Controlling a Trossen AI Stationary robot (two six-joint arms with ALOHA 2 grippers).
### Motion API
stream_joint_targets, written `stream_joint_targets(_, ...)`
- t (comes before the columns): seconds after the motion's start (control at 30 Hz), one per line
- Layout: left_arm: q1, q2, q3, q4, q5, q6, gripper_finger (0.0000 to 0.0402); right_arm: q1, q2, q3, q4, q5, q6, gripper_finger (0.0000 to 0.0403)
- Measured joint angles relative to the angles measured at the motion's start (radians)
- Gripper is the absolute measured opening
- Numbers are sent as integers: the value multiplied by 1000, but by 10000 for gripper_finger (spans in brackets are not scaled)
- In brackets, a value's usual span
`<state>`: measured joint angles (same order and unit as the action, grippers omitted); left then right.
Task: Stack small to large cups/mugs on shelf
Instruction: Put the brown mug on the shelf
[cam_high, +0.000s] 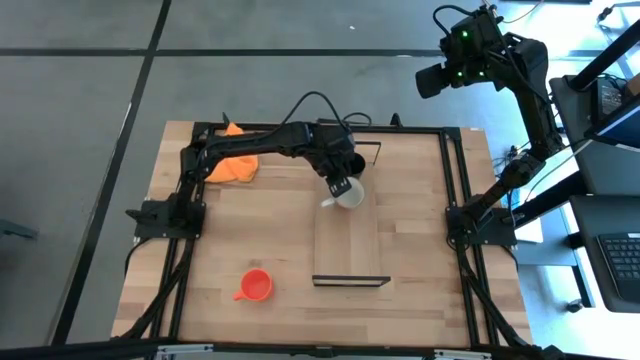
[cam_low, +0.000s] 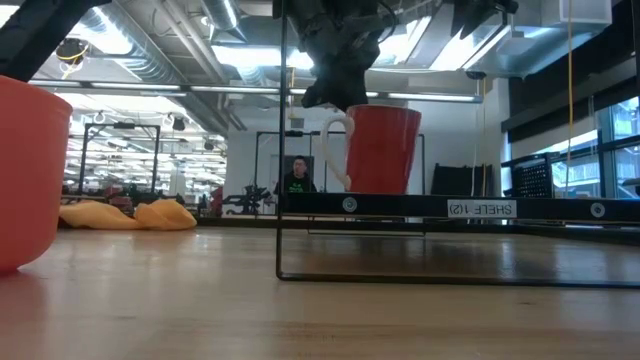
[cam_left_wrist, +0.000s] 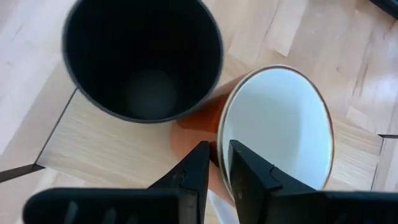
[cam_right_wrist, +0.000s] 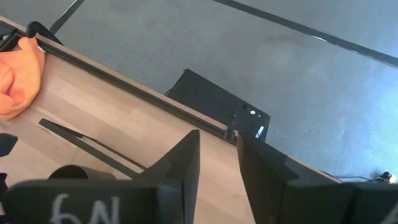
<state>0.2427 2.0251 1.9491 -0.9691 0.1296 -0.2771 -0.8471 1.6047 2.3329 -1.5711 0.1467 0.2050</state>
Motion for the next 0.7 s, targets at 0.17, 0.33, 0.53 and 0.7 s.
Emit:
stream_joint_targets(0.17, 20, 0, -1, -1, 9, 0, 55, 0, 0, 0, 0, 0, 0, 110)
stream_joint_targets(0.33, 24, 0, -1, -1, 12, 2, 55, 0, 0, 0, 0, 0, 0, 110)
stream_joint_targets(0.53, 22, 24, -5, -19, 26, 2, 55, 0, 0, 0, 0, 0, 0, 110)
stream_joint_targets(0.7, 17, 40, -5, -13, 68, 0, 55, 0, 0, 0, 0, 0, -2, 110)
